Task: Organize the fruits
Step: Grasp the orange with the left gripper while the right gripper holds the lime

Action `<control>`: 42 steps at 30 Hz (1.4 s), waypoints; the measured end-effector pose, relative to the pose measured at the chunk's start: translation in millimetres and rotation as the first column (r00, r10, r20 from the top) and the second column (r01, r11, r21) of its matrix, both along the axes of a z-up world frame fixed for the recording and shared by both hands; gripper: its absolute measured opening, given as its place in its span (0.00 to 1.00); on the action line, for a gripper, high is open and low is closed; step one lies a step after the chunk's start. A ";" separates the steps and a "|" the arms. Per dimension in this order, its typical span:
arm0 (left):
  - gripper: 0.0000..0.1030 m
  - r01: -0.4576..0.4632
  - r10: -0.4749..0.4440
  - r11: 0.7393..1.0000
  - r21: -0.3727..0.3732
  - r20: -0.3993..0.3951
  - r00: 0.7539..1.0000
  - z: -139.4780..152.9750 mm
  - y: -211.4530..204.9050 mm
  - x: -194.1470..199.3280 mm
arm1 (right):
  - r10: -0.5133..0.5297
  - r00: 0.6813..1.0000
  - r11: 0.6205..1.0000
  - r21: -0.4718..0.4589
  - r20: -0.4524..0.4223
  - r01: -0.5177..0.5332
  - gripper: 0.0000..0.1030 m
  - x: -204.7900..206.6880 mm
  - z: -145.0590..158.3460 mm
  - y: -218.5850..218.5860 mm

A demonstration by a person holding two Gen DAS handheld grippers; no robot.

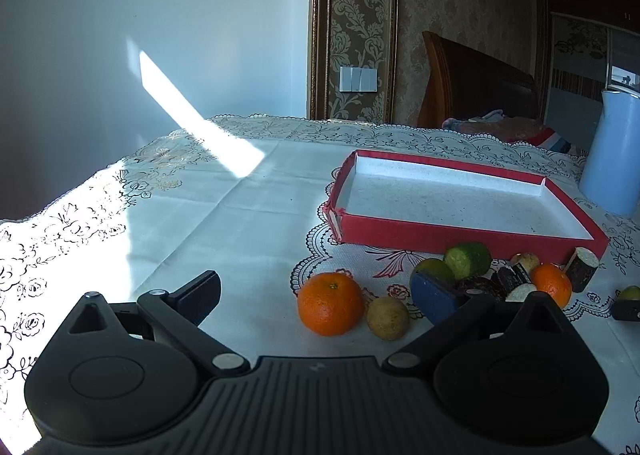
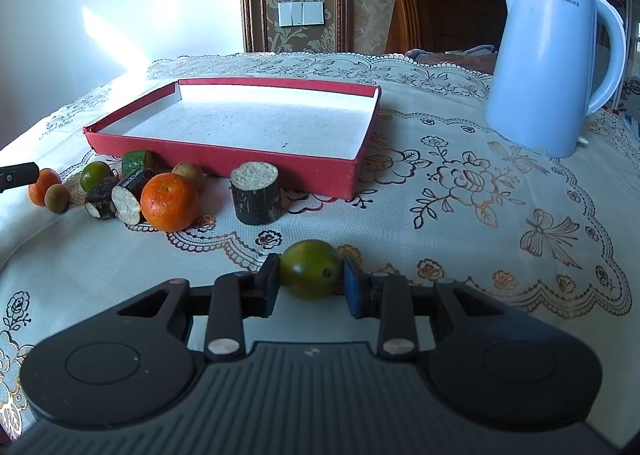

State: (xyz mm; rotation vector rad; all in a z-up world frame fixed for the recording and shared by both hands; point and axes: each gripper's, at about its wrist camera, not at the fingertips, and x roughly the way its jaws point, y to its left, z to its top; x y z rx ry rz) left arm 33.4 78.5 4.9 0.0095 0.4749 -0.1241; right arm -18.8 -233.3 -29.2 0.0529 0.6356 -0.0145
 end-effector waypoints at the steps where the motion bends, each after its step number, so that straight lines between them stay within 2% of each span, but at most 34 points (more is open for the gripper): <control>1: 0.96 -0.007 0.007 1.000 -0.006 -0.009 1.000 -0.2 2.5 3.1 | 0.000 1.000 1.000 0.000 0.000 0.000 0.30 0.3 -0.3 -0.1; 3: 0.84 -0.010 0.009 1.000 -0.029 -0.043 0.999 -1.9 7.4 11.5 | 0.000 1.000 1.000 0.000 0.000 0.000 0.30 0.3 -0.5 -0.2; 8: 0.83 -0.028 0.024 0.999 -0.045 -0.100 0.995 -10.7 9.0 26.6 | 0.000 1.000 1.000 -0.001 -0.001 0.000 0.30 0.2 -0.4 -0.1; 16: 0.81 -0.024 0.014 0.997 -0.069 -0.140 0.990 -15.9 7.3 39.5 | 0.000 1.000 1.000 -0.004 -0.001 0.000 0.30 0.2 -0.6 1.0; 18: 0.69 -0.021 0.008 0.996 -0.083 -0.155 0.988 -17.3 7.6 42.1 | 0.000 1.000 1.000 -0.004 -0.001 0.000 0.30 0.2 -0.6 1.5; 20: 0.63 -0.013 -0.001 0.996 -0.088 -0.154 0.988 -17.4 6.5 41.0 | 0.000 1.000 1.000 -0.003 -0.001 0.000 0.30 0.2 -0.5 1.3; 21: 0.56 0.002 -0.016 0.996 -0.093 -0.152 0.988 -17.1 5.4 39.5 | 0.000 1.000 1.000 -0.003 -0.001 0.000 0.30 0.2 -0.5 1.4; 25: 0.50 0.010 -0.028 0.993 -0.114 -0.152 0.988 -17.3 4.2 37.5 | 0.000 1.000 1.000 -0.004 -0.001 0.000 0.30 0.1 -0.4 1.5; 28: 0.41 0.022 -0.045 0.988 -0.150 -0.153 0.987 -18.0 6.9 36.4 | -0.001 1.000 1.000 -0.002 0.001 0.001 0.30 -0.1 -0.1 1.1; 42: 0.39 -0.001 -0.006 0.996 -0.089 -0.078 0.997 -14.0 1.1 21.1 | -0.001 0.999 1.000 -0.007 0.042 0.001 0.30 -6.5 4.0 1.8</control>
